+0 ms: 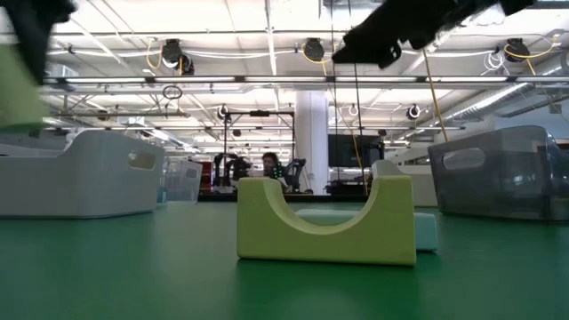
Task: Sort & place blocks by color
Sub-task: Put the left green cylinder block into the black transparent bin
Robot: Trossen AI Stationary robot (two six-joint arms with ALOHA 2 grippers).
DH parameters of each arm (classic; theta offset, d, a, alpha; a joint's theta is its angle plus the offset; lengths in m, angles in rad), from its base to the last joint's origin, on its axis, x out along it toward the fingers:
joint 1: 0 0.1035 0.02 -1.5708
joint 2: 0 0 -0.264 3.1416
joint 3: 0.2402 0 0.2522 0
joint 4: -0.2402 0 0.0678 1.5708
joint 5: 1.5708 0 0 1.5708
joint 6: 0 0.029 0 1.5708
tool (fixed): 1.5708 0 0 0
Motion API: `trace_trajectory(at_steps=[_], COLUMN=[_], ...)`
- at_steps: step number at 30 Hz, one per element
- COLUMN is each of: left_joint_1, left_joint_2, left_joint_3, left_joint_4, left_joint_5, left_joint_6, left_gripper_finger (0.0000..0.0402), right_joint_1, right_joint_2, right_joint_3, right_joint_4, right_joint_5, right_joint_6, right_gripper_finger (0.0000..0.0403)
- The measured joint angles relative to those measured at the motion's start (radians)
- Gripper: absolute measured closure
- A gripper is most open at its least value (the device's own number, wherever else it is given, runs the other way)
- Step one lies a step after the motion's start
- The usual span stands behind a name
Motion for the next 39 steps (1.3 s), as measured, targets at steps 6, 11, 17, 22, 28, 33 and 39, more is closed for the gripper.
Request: trace_trajectory(at_steps=[6, 11, 17, 22, 28, 33, 39], left_joint_1=[0.046, 0.129, 0.274, 0.386, 0.475, 0.498, 0.514], left_joint_2=[-0.055, -0.068, -0.068, -0.068, -0.068, -0.068, -0.054], left_joint_3=[0.01, 0.011, 0.011, 0.011, 0.011, 0.011, 0.009], left_joint_4=[0.091, 0.268, 0.463, 0.67, 0.794, 0.807, 0.814], left_joint_5=[-0.317, -0.468, -0.487, -0.473, -0.344, -0.288, -0.276], left_joint_6=[0.105, 0.321, 0.625, 0.907, 1.076, 1.12, 1.136], left_gripper_finger=[0.0272, 0.0272, 0.0272, 0.0272, 0.0272, 0.0272, 0.0272], right_joint_1=[-0.012, -0.014, -0.013, -0.023, -0.066, -0.098, -0.133], right_joint_2=[-0.138, -0.19, -0.167, -0.11, -0.015, 0.061, 0.156], right_joint_3=[0.0, 0.0, 0.008, 0.026, 0.138, 0.267, 0.374], right_joint_4=[0.012, 0.114, 0.265, 0.234, -0.021, -0.191, -0.232], right_joint_5=[0.086, 0.079, -0.02, 0.026, 0.118, 0.186, 0.191], right_joint_6=[-0.021, 0.005, -0.002, -0.051, -0.077, -0.155, -0.227], right_gripper_finger=[0.0179, 0.0179, 0.017, 0.0159, 0.0158, 0.0158, 0.0158])
